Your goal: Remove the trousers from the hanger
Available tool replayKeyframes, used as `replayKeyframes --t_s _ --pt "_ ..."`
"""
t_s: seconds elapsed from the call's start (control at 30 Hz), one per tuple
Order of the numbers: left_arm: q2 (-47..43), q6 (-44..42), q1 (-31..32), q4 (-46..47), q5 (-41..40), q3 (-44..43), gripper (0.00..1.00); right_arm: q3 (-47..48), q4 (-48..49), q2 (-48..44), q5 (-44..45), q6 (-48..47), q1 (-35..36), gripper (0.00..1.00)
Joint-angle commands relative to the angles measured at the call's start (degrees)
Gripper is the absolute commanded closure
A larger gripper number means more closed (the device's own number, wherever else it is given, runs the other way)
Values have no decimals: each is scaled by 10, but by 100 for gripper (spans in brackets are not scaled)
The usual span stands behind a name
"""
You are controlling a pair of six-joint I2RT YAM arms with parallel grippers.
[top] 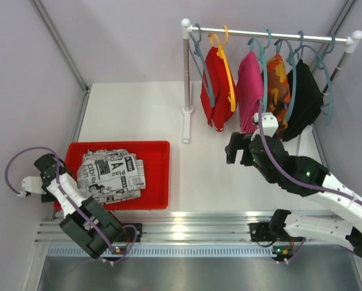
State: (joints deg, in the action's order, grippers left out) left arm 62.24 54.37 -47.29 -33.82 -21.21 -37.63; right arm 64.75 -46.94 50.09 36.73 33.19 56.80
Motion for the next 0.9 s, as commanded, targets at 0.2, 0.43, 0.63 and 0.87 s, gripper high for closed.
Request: replayKeyframes --t_s 0.2,0.43,0.63,0.87 --pt "-55 -129 56 -12 118 -128 38 65 5 25 42 -26 -10 0" --pt "-73 -152 140 -58 187 -213 33 100 -6 30 73 -42 -16 0" --pt "-77 -171 295 -67 201 -298 27 177 26 62 79 -117 -52 0" --pt "-54 -188 539 -95 94 -393 26 264 70 128 52 -202 -113 0"
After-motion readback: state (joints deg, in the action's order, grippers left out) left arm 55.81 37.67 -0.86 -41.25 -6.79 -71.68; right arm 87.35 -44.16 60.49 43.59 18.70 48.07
